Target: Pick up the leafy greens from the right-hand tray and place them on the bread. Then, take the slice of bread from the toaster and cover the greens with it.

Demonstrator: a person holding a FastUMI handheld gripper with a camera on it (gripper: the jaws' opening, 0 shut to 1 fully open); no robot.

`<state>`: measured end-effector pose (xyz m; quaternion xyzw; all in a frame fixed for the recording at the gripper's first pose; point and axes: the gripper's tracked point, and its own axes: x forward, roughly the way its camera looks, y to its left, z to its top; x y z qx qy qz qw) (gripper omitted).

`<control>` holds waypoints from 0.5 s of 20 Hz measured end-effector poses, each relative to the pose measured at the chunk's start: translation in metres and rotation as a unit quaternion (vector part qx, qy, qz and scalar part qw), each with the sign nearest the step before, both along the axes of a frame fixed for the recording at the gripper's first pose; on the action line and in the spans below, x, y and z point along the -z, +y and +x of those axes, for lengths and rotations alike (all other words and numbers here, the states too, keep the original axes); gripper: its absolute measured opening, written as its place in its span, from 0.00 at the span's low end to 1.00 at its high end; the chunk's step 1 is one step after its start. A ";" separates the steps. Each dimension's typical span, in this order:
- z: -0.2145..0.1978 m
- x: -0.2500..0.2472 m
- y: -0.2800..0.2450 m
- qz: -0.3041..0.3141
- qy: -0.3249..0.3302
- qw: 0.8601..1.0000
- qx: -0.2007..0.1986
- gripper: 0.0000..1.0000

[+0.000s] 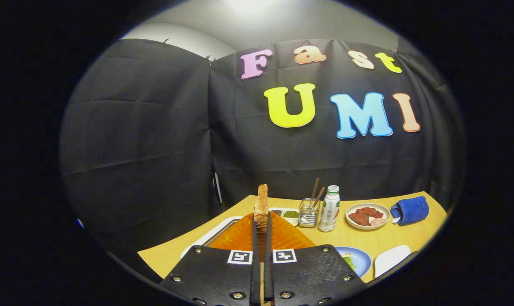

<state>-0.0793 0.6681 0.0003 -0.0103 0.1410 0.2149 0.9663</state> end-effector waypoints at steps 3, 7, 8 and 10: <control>-0.003 0.008 -0.030 -0.007 -0.003 1.000 0.014 0.03; 0.000 0.028 -0.067 -0.019 0.005 0.999 0.035 0.03; 0.001 0.033 -0.073 -0.019 0.010 0.999 0.038 0.03; 0.003 0.043 -0.085 -0.025 0.017 0.999 0.043 0.03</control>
